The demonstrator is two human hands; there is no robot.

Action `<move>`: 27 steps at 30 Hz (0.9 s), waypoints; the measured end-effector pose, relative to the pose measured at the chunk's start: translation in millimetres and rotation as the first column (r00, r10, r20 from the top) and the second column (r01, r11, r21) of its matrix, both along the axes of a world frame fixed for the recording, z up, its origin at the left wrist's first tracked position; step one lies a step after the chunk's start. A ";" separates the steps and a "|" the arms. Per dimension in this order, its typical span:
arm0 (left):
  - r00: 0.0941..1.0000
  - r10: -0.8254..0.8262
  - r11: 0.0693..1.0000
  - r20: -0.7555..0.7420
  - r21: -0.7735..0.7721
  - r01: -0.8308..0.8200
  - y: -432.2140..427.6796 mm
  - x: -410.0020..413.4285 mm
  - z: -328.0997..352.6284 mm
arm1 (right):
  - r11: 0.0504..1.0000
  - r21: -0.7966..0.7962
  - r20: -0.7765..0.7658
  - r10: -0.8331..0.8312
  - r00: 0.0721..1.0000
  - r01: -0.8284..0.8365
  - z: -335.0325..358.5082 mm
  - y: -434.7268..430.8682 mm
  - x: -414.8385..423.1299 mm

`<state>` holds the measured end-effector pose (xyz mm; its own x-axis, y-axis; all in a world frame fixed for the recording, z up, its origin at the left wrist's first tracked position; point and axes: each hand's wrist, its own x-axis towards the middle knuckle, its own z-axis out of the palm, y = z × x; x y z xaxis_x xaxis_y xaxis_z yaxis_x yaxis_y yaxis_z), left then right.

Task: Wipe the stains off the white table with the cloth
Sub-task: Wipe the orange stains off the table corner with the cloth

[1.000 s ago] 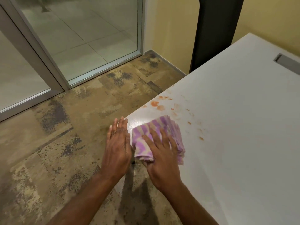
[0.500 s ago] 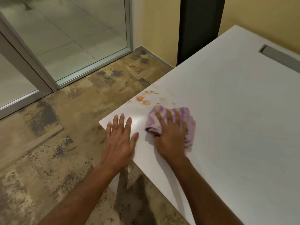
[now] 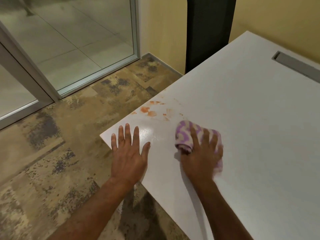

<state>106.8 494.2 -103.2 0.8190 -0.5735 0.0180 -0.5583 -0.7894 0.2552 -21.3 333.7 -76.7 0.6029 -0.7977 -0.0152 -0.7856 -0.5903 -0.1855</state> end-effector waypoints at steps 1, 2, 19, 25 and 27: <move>1.000 -0.008 1.000 0.008 0.002 0.008 -0.3 0.9 -0.9 | 1.000 0.008 0.007 -0.001 1.000 0.001 -1.0 -1.1 17.3; 1.000 -0.009 1.000 0.015 -0.002 0.009 -0.1 1.3 -1.1 | 1.000 0.010 0.022 0.029 0.999 -0.029 -2.9 1.2 33.3; 1.000 -0.016 1.000 0.010 0.009 0.016 0.0 2.8 0.6 | 0.999 0.032 0.038 -0.001 0.999 0.000 -0.6 -32.4 35.9; 0.999 -0.030 0.999 0.016 0.025 0.030 0.6 3.4 1.5 | 0.961 0.039 0.083 0.268 0.960 -0.272 -4.9 -5.5 92.2; 1.000 -0.031 0.999 0.001 0.022 0.031 0.5 3.5 2.5 | 0.937 0.013 0.076 0.347 0.935 -0.349 -5.2 9.6 74.6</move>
